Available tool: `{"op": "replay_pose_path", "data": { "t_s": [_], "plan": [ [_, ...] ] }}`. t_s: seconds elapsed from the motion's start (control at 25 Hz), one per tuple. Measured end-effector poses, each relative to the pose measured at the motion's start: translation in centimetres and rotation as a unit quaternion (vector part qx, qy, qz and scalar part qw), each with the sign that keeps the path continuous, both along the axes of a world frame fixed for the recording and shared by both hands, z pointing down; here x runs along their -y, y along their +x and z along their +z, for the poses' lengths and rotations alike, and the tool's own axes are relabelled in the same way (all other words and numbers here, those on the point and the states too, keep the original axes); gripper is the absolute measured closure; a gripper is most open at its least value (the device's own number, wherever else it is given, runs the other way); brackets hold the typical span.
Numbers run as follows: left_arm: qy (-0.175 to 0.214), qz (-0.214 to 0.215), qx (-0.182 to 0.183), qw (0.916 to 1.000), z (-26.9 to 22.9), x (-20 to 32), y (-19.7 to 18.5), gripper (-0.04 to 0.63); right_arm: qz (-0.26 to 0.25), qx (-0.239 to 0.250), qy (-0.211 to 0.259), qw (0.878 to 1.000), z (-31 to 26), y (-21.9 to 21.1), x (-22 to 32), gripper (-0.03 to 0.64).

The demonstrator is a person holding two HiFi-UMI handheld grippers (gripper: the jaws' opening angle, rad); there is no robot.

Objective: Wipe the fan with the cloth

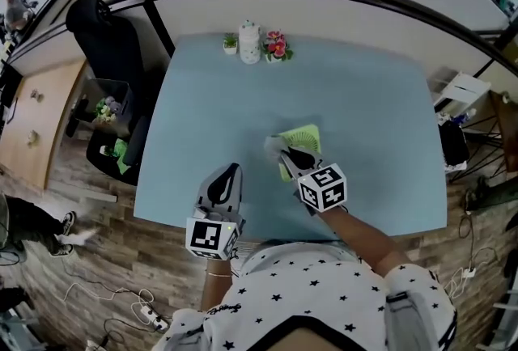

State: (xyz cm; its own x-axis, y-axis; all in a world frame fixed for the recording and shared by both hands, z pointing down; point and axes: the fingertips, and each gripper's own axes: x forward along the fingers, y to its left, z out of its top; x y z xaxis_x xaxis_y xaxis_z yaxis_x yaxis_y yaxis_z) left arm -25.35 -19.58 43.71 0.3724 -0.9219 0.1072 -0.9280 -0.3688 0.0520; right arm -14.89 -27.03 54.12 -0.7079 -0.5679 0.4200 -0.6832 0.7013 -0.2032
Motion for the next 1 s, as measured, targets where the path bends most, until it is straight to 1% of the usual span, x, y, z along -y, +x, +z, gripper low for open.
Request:
{"op": "replay_pose_path", "data": {
  "t_s": [0.16, 0.52, 0.72, 1.0],
  "plan": [
    [-0.007, -0.004, -0.010, 0.9999, 0.3, 0.1, -0.2, 0.563, -0.003, -0.005, -0.009, 1.000, 0.6, 0.1, 0.3, 0.583],
    [-0.014, -0.023, -0.021, 0.9994, 0.9, 1.1, -0.6, 0.564, 0.005, -0.003, -0.016, 1.000, 0.8, 2.1, 2.1, 0.584],
    [-0.015, -0.013, -0.016, 0.9997, 0.7, 1.6, 0.3, 0.563, 0.032, 0.000, -0.018, 0.999, 0.7, 4.6, 3.1, 0.584],
    [-0.023, -0.006, -0.018, 0.9996, 1.2, 1.6, 1.2, 0.563, 0.083, 0.000, -0.016, 0.996, 0.7, 8.8, 4.9, 0.584]
  ]
}}
